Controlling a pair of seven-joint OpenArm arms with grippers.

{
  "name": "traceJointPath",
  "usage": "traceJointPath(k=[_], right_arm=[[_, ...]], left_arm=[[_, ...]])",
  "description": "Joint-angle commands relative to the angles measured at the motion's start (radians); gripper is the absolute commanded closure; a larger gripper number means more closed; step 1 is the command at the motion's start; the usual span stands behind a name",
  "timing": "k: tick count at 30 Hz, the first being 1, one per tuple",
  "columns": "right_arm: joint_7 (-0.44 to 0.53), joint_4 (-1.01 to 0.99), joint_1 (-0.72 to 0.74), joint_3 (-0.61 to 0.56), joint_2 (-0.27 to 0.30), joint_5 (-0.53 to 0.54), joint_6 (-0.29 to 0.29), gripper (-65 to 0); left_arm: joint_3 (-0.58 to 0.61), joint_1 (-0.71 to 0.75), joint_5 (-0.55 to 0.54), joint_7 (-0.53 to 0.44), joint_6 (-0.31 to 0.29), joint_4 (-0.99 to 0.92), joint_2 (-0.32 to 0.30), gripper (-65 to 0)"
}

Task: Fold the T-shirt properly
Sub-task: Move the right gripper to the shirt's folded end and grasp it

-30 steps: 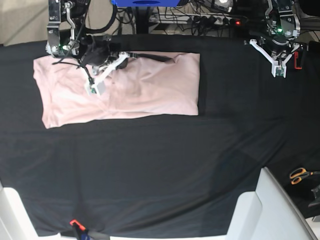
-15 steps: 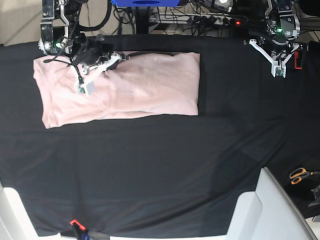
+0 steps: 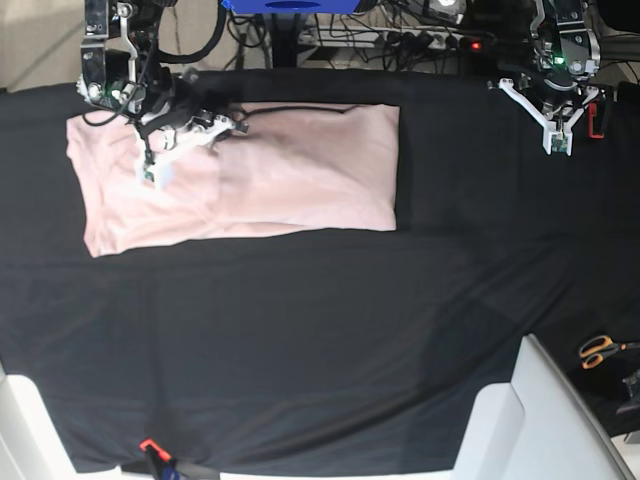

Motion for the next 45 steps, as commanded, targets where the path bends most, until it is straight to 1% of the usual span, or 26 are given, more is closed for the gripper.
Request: traceJointPath(k=[1,2,3,5,6,8,9,10,11,12,14,15,17,20,22,24,26,28,31,33,35,38,43,45], right_arm=[[-0.015,0.021,0.001,-0.001,-0.001,0.010,-0.002,-28.5],[-0.024,0.023,0.001,-0.002,-0.001,0.010,-0.002,-32.0],[-0.024,0.041,0.000,-0.002,0.000,0.007,-0.002,-33.8],[-0.019,0.081,-0.004,0.004,0.005,0.002,-0.002,-33.3],[0.002,0.102,-0.004,0.014,0.020,0.001,-0.002,-32.4],[0.070,0.130,-0.002,0.060,0.077,0.010,0.010,-32.1],[0.093,0.130,0.006,0.082,0.111,0.012,0.036,-33.8],[0.111,0.128,0.016,0.113,0.141,0.019,0.082,-36.3],[0.114,0.125,0.039,0.149,0.166,0.039,0.144,-40.7],[0.104,0.102,0.059,0.209,0.186,0.087,0.225,-45.8],[0.065,0.032,0.105,0.326,0.217,0.186,0.383,-52.1],[0.041,-0.017,0.141,0.387,0.240,0.228,0.469,-53.4],[-0.013,-0.148,0.207,0.478,0.284,0.272,0.639,-53.6],[-0.048,-0.356,0.302,0.562,0.353,0.271,0.839,-53.9],[-0.053,-0.498,0.348,0.591,0.411,0.271,0.841,-54.3],[-0.045,-0.637,0.386,0.593,0.465,0.272,0.841,-54.3],[-0.045,-0.751,0.414,0.590,0.505,0.277,0.841,-54.5],[-0.053,-0.863,0.449,0.588,0.528,0.274,0.841,-54.5],[-0.058,-0.969,0.474,0.588,0.540,0.274,0.841,-54.5],[-0.090,-0.981,0.475,0.588,0.530,0.275,0.841,-55.2],[-0.137,-0.979,0.475,0.588,0.500,0.277,0.841,-56.7],[-0.196,-0.950,0.471,0.587,0.458,0.277,0.841,-56.6],[-0.242,-0.864,0.448,0.587,0.393,0.272,0.841,-56.4],[-0.263,-0.837,0.446,0.581,0.378,0.272,0.841,-56.4]], left_arm=[[-0.006,0.005,0.001,-0.013,0.002,0.013,-0.013,0.0],[-0.006,0.007,0.001,-0.013,0.002,0.013,-0.013,0.0],[-0.006,0.007,0.001,-0.013,0.002,0.013,-0.013,0.0],[-0.006,0.009,0.001,-0.013,0.002,0.013,-0.013,0.0],[-0.006,0.009,0.001,-0.013,0.002,0.013,-0.013,0.0],[-0.006,0.012,0.001,-0.013,0.002,0.013,-0.013,0.0],[-0.006,0.012,0.001,-0.013,0.002,0.013,-0.013,0.0],[-0.006,0.013,0.001,-0.013,0.002,0.013,-0.013,0.0],[-0.006,0.013,0.001,-0.013,0.002,0.013,-0.013,0.0],[-0.006,0.013,0.001,-0.013,0.002,0.013,-0.011,0.0],[-0.004,0.015,0.001,-0.013,0.002,0.013,-0.010,0.0],[-0.004,0.015,0.001,-0.013,0.002,0.013,-0.008,0.0],[-0.004,0.015,0.001,-0.013,0.002,0.013,-0.008,0.0],[-0.003,0.015,0.001,-0.013,0.002,0.018,-0.008,0.0],[-0.003,0.015,0.000,-0.014,0.002,0.018,-0.008,0.0],[-0.003,0.015,-0.005,-0.014,0.002,0.021,-0.008,0.0],[-0.003,0.015,0.000,-0.014,0.002,0.021,-0.008,0.0],[-0.003,0.013,-0.002,-0.014,0.002,0.021,-0.008,0.0],[-0.003,0.013,-0.005,-0.014,0.002,0.023,-0.008,0.0],[-0.003,0.013,-0.005,-0.014,0.002,0.023,-0.008,0.0],[-0.003,0.012,-0.003,-0.014,0.002,0.023,-0.008,0.0],[-0.003,0.010,-0.002,-0.014,0.002,0.018,-0.008,0.0],[-0.003,0.010,0.000,-0.014,0.002,0.015,-0.008,0.0],[-0.003,0.012,0.000,-0.014,0.002,0.015,-0.008,0.0]])
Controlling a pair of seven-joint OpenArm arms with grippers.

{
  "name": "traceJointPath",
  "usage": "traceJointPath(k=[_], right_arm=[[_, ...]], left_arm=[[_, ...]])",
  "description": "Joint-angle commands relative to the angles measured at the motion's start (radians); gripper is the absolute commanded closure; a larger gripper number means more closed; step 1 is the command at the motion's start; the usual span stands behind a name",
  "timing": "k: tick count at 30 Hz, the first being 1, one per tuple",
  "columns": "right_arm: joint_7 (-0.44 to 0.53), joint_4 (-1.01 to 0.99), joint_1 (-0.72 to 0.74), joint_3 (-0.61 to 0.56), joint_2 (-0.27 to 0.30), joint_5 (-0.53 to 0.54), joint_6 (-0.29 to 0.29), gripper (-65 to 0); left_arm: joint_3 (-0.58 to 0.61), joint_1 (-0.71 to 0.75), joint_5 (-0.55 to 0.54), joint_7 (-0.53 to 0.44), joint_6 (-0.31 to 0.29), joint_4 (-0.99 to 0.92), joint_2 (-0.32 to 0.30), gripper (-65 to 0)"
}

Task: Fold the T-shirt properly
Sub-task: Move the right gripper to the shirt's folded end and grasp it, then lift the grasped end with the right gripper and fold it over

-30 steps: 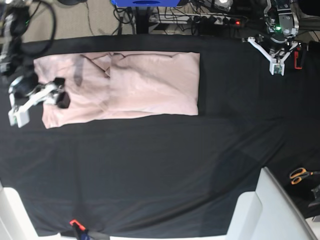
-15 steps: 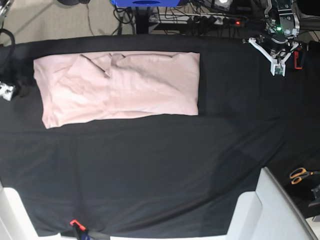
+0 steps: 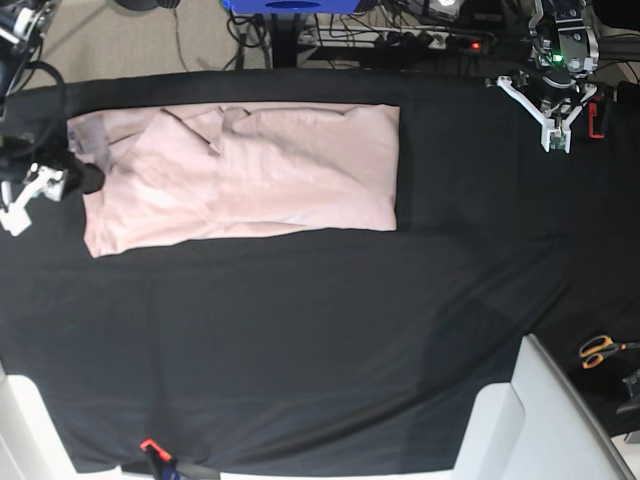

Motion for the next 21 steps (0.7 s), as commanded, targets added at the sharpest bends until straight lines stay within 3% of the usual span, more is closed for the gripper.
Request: traceJointPath(k=[1,5,9,15,21], right_arm=[[-0.048,0.012,0.000,-0.029,0.000,-0.021,-0.002,-56.4],[-0.045,0.034,0.003,-0.144,-0.012,-0.017,-0.002,-56.3],[-0.043,0.034,0.003,-0.160,-0.035,-0.020,-0.002,-55.4],[0.000,0.032,0.007,-0.163,-0.035,-0.024,-0.002,-41.1],[0.013,0.029,0.027,-0.227,-0.034,-0.024,-0.002,-37.8]], left_arm=[[-0.005,0.004,0.004,-0.014,0.001,0.010,-0.013,0.0],[-0.005,0.006,-0.001,-0.014,0.001,0.010,-0.011,0.0],[-0.005,0.006,-0.002,-0.014,0.001,0.010,-0.011,0.0],[-0.005,0.006,-0.004,-0.014,0.001,0.009,-0.010,0.0],[-0.005,0.006,-0.004,-0.014,0.001,0.009,-0.010,0.0]])
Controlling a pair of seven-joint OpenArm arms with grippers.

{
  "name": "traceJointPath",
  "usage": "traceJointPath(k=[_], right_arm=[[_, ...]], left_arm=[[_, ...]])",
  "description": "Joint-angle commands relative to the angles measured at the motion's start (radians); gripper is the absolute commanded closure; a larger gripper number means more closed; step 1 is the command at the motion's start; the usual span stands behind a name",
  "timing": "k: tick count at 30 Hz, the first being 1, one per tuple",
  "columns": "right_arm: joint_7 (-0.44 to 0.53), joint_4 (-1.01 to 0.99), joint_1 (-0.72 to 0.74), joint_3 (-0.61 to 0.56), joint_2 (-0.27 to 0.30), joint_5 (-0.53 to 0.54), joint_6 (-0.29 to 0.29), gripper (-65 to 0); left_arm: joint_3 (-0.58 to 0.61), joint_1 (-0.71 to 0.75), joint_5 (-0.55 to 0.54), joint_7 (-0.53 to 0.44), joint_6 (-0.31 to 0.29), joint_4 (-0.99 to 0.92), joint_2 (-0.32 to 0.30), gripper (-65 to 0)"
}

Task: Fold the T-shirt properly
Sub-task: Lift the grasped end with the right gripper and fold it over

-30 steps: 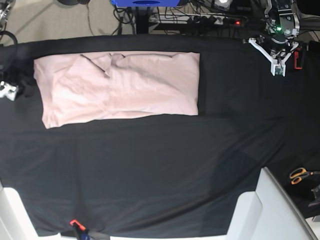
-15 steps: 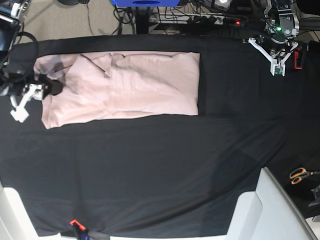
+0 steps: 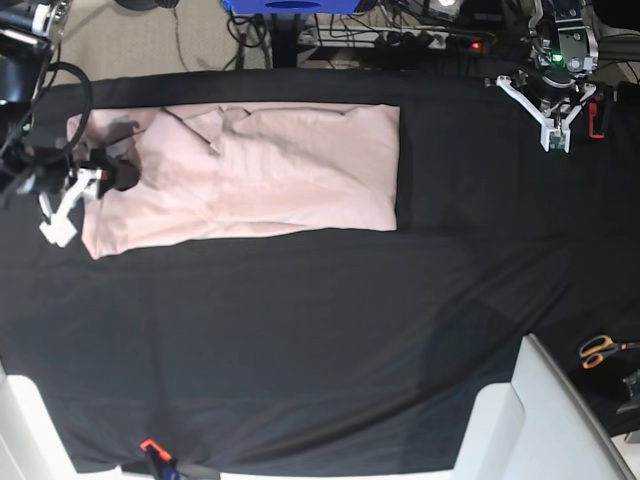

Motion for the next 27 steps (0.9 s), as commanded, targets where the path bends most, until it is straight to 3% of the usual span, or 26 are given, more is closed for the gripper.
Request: traceJointPath(k=[1,4,10,12,24,27], right_arm=[[0.001,-0.003,0.007,-0.023,-0.002,-0.021,-0.002,-37.7],[0.049,-0.006,0.007,-0.046,-0.002,-0.021,-0.002,-35.3],[0.073,-0.006,0.007,-0.050,-0.001,-0.022,-0.002,-6.8],[0.073,-0.006,0.007,-0.050,0.003,-0.022,-0.002,0.0],[0.075,0.177,0.002,-0.047,0.004,-0.025,-0.006,-0.8],[0.119,0.184,0.008,-0.044,0.019,-0.025,-0.115,-0.8]], left_arm=[[-0.005,0.005,0.000,-0.014,0.001,0.012,-0.010,0.0],[-0.005,0.005,0.000,-0.014,0.001,0.012,-0.010,0.0],[-0.005,0.006,0.000,-0.014,0.001,0.012,-0.010,0.0],[-0.005,0.006,0.000,-0.014,0.001,0.012,-0.010,0.0],[-0.005,0.006,-0.001,-0.014,0.001,0.012,-0.009,0.0],[-0.005,0.006,0.000,-0.014,0.001,0.012,-0.009,0.0]])
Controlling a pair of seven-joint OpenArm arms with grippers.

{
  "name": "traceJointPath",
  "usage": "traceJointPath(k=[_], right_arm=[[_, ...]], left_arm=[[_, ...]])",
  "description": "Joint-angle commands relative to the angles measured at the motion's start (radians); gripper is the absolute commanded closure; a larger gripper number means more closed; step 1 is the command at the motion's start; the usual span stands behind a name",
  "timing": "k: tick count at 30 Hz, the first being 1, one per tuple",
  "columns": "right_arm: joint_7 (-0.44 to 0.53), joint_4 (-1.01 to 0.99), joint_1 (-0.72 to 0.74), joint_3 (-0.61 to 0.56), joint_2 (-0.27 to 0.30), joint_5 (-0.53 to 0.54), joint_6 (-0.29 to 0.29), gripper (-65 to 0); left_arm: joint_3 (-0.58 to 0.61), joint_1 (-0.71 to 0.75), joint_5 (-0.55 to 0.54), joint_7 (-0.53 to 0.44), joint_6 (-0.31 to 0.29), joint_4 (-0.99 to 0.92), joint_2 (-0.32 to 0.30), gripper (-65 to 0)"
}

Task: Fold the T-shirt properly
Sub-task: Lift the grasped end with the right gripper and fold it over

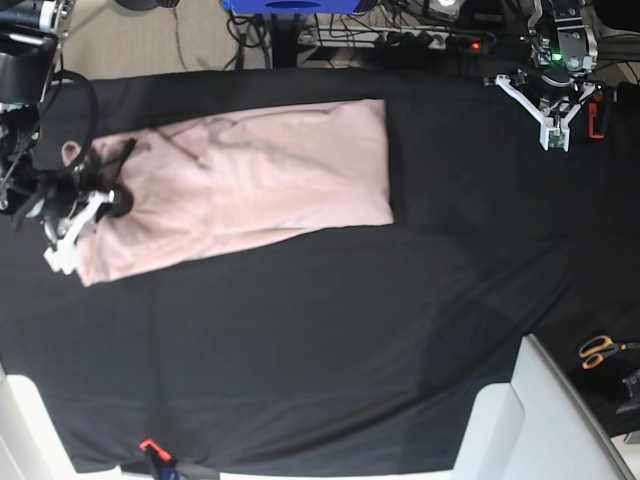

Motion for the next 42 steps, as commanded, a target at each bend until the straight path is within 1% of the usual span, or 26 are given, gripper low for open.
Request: traceJointPath(k=[1,7,9,11,13,14,15,17,20,22,24,26,30,35,39,42], right_arm=[[0.027,0.013,0.022,0.004,0.044,0.009,-0.015,-0.8],[0.048,-0.068,0.070,0.009,0.101,0.009,-0.145,-0.8],[0.070,-0.065,0.076,0.003,0.111,0.009,-0.182,-0.8],[0.082,-0.053,0.076,0.001,0.119,0.009,-0.254,-0.8],[0.079,-0.008,0.073,0.000,0.113,-0.008,-0.330,-0.8],[0.076,0.029,0.067,0.000,0.108,-0.036,-0.365,-0.8],[0.080,0.062,0.053,-0.017,0.099,-0.066,-0.388,-0.8],[0.093,0.145,0.033,-0.077,0.075,-0.145,-0.432,-0.8],[0.111,0.239,0.009,-0.157,0.036,-0.297,-0.483,-0.8],[0.111,0.299,-0.010,-0.189,-0.001,-0.398,-0.532,-0.8],[0.108,0.368,-0.034,-0.209,-0.042,-0.505,-0.566,-0.8],[0.102,0.423,-0.053,-0.232,-0.076,-0.597,-0.580,-0.8],[0.067,0.504,-0.093,-0.297,-0.151,-0.803,-0.580,-0.8],[0.059,0.550,-0.139,-0.393,-0.254,-1.035,-0.580,-0.8],[0.059,0.550,-0.163,-0.467,-0.326,-1.186,-0.580,-0.8],[0.059,0.549,-0.165,-0.508,-0.363,-1.275,-0.580,-0.8]], left_arm=[[-0.005,0.004,0.006,-0.014,0.002,0.014,-0.012,0.0],[-0.005,0.004,0.008,-0.014,0.002,0.015,-0.012,0.0],[-0.005,0.004,0.008,-0.014,0.002,0.020,-0.012,0.0],[-0.005,0.004,0.005,-0.014,0.002,0.022,-0.012,0.0],[-0.005,0.004,0.005,-0.014,0.002,0.022,-0.012,0.0],[-0.005,0.004,0.008,-0.014,0.002,0.022,-0.012,0.0],[-0.005,0.004,0.008,-0.014,0.002,0.022,-0.012,0.0],[-0.005,0.004,0.008,-0.014,0.002,0.022,-0.012,0.0],[-0.005,0.004,0.008,-0.014,0.002,0.023,-0.012,0.0],[-0.005,0.004,0.009,-0.014,0.002,0.023,-0.012,0.0],[-0.005,0.004,0.009,-0.014,0.002,0.023,-0.012,0.0],[-0.005,0.004,0.009,-0.014,0.002,0.023,-0.012,0.0],[-0.005,0.004,0.009,-0.014,0.002,0.023,-0.012,0.0],[-0.005,0.000,0.003,-0.014,0.002,0.023,-0.012,0.0],[-0.005,-0.002,0.003,-0.014,0.002,0.023,-0.012,0.0],[-0.005,-0.002,0.003,-0.014,0.002,0.023,-0.012,0.0]])
